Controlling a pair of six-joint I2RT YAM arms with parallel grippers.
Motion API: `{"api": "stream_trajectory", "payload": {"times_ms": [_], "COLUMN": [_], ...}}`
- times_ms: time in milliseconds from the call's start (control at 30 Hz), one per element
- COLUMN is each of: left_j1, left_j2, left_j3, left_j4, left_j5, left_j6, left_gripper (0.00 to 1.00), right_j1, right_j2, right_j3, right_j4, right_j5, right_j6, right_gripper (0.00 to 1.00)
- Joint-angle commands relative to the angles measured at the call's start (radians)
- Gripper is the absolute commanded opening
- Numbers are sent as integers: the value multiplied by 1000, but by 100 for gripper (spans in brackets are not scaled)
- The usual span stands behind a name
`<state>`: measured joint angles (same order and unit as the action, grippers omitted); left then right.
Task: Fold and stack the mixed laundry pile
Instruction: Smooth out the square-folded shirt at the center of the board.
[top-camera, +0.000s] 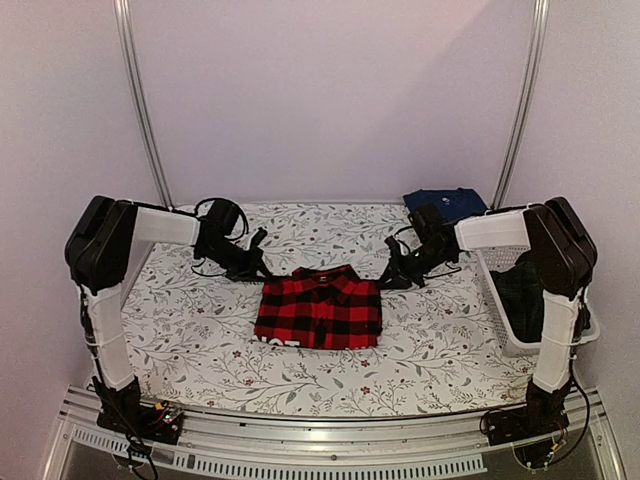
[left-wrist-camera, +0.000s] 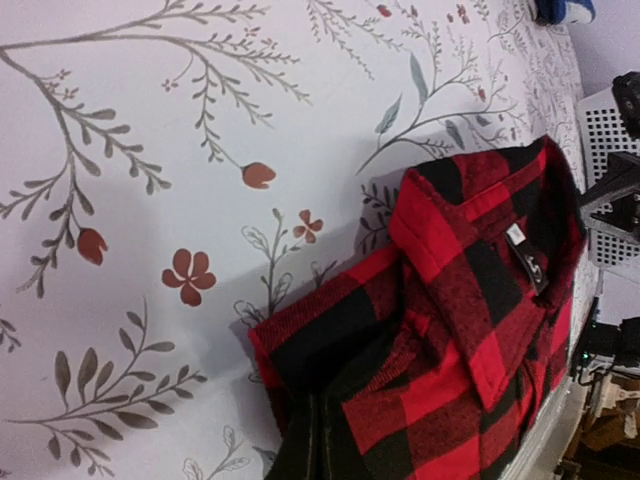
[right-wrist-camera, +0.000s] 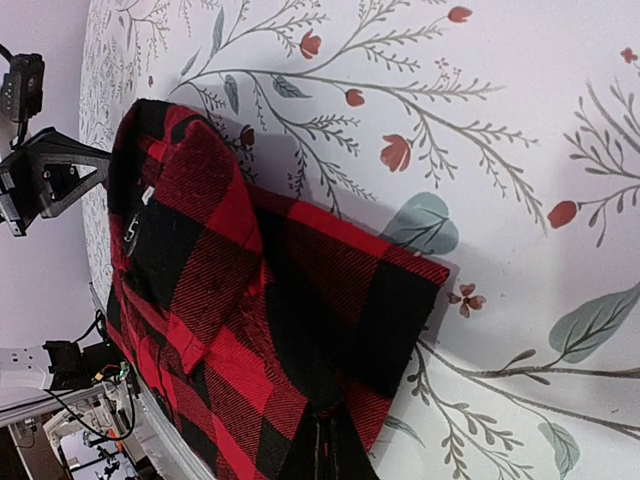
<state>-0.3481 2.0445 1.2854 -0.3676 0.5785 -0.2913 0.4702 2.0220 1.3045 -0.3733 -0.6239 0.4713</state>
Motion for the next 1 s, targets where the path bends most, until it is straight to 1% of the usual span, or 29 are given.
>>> {"api": "stream_trajectory", "payload": {"times_ms": [0, 100, 200, 333, 433, 467, 533, 567, 600, 633, 667, 700, 733, 833, 900, 967], "left_j1": [-21, -22, -22, -25, -21, -18, -7, 3, 10, 15, 14, 9, 3, -25, -68, -119], "left_j2": [-129, -147, -92, 5, 48, 54, 46, 27, -1, -40, -89, -137, -191, -315, -371, -387], "left_j3": [4, 1, 18, 34, 36, 33, 18, 3, -18, -39, -60, -76, -90, -136, -175, -210], "left_j4": [35, 35, 35, 62, 84, 89, 97, 106, 122, 137, 141, 137, 125, 107, 128, 165], "left_j5": [-15, -34, -30, -34, -70, -87, -104, -102, -87, -72, -54, -41, -28, 91, 156, 205], "left_j6": [22, 27, 28, 4, -26, -35, -54, -63, -66, -63, -48, -32, -17, -9, -41, -74], "left_gripper": [0, 0, 0, 0, 0, 3, 21, 35, 49, 61, 84, 96, 99, 100, 100, 100], "right_j1": [-13, -39, -53, -54, -54, -54, -54, -54, -54, -54, -54, -54, -53, -32, 0, 42], "right_j2": [-122, -166, -154, -59, 22, 38, 60, 58, 50, 27, -18, -52, -102, -247, -313, -336], "right_j3": [-1, -56, -83, -46, 11, 29, 68, 83, 88, 88, 81, 69, 51, -35, -79, -115], "right_j4": [-34, -34, -22, -7, 4, 9, -3, -15, -24, -38, -49, -62, -68, -50, -15, 36], "right_j5": [61, 84, 92, 129, 142, 140, 127, 123, 115, 112, 110, 111, 104, 63, -7, -83], "right_j6": [-18, -14, -7, -10, -13, -11, -7, -9, -11, -16, -19, -26, -28, -17, -2, 32], "right_gripper": [0, 0, 0, 0, 0, 0, 0, 5, 16, 31, 44, 52, 59, 70, 71, 70]}}
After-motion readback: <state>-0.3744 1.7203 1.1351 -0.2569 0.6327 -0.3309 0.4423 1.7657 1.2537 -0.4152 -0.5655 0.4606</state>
